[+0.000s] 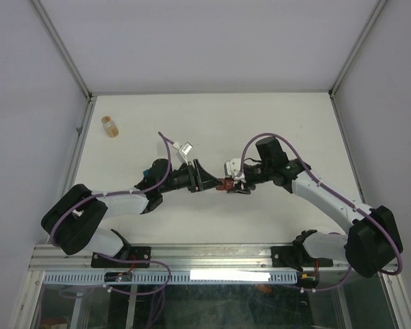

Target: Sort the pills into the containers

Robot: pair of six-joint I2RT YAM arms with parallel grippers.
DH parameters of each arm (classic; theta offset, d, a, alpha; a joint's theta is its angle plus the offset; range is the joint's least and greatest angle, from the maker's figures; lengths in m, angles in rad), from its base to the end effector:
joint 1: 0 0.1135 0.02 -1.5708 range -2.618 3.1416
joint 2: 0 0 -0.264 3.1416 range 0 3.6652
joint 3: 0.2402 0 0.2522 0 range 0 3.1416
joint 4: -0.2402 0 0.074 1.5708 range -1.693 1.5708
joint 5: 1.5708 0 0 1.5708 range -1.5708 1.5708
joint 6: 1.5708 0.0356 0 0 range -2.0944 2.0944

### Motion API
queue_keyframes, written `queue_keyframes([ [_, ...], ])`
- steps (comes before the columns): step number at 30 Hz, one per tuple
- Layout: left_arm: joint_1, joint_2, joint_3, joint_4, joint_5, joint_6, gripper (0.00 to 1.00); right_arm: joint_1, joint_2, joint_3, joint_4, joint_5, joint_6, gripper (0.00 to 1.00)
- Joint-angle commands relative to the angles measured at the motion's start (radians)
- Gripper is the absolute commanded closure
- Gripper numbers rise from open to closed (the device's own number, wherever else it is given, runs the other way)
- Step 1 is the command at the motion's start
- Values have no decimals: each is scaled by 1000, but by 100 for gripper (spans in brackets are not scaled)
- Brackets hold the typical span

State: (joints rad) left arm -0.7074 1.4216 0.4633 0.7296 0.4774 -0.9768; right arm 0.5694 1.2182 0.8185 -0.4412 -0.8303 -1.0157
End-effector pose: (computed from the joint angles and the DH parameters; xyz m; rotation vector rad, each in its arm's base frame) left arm 0.1973 -0.1902 0.1847 0.1176 2.0916 -1.5516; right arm 0.1907 0.1532 0.2482 -1.7940 1.2577 0.7460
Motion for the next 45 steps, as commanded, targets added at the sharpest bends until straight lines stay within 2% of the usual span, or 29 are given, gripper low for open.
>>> queue_keyframes([
  [1,-5,0,22,92,13,-8,41,15,-28,1,51,-46,-2,76],
  [13,-5,43,27,102,41,-11,57,20,-22,-1,74,-32,26,76],
  [17,-6,44,27,101,48,-4,81,18,-18,1,75,-37,39,76],
  [20,-5,44,24,92,54,12,100,0,-20,9,80,-51,69,71],
  [23,-4,39,17,84,57,25,100,-30,-37,12,99,-52,113,60],
  [33,-3,35,12,56,74,50,100,-113,-60,36,140,-5,259,42],
  [40,-2,45,16,67,101,53,100,-134,-38,37,188,50,359,42],
  [45,-3,51,17,71,110,58,100,-128,19,57,188,94,418,50],
])
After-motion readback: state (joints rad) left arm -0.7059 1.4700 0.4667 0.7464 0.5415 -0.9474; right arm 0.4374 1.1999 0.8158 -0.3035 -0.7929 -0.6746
